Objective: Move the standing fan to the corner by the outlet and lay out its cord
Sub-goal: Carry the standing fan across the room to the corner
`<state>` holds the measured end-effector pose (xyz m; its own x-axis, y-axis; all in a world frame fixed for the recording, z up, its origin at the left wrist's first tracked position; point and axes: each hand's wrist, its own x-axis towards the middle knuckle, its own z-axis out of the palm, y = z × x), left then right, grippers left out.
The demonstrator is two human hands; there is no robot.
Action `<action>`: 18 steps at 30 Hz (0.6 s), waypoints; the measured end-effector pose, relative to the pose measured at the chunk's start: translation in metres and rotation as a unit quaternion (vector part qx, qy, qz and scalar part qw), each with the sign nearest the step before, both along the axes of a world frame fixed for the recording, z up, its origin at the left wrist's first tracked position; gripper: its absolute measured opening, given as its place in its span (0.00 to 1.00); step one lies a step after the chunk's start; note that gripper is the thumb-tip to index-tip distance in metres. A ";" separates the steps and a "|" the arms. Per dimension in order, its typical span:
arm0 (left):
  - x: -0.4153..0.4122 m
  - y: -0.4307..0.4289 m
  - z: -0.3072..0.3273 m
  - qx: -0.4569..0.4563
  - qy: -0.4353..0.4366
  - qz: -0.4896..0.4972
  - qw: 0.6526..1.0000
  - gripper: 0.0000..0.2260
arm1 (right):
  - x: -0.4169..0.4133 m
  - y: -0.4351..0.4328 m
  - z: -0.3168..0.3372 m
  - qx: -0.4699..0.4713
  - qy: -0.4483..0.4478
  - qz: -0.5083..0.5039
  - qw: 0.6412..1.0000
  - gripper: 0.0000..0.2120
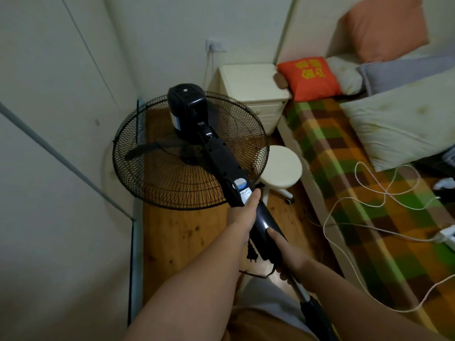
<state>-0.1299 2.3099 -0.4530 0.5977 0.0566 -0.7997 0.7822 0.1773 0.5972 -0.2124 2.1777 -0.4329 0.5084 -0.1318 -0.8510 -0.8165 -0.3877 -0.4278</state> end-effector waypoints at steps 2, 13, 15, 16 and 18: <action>0.009 0.003 -0.001 0.002 0.001 -0.007 1.000 0.38 | 0.008 0.004 -0.004 -0.003 -0.001 -0.008 1.000 0.41; 0.100 0.017 -0.017 0.024 0.034 -0.022 0.999 0.39 | 0.099 0.019 -0.015 0.010 0.017 0.001 1.000 0.39; 0.127 0.014 -0.019 0.027 0.043 -0.025 0.998 0.39 | 0.125 0.014 -0.018 0.020 0.021 -0.004 1.000 0.38; 0.137 0.013 -0.019 0.025 0.046 -0.024 0.998 0.39 | 0.136 0.013 -0.018 0.024 0.023 -0.008 0.999 0.38; 0.162 0.008 -0.019 0.024 0.050 -0.022 0.998 0.39 | 0.161 0.007 -0.022 0.035 0.026 -0.012 0.999 0.37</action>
<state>0.0316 2.3182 -0.4718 0.5171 0.0725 -0.8528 0.8451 0.1144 0.5222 -0.0517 2.1851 -0.4549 0.4609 -0.0838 -0.8835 -0.8472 -0.3380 -0.4099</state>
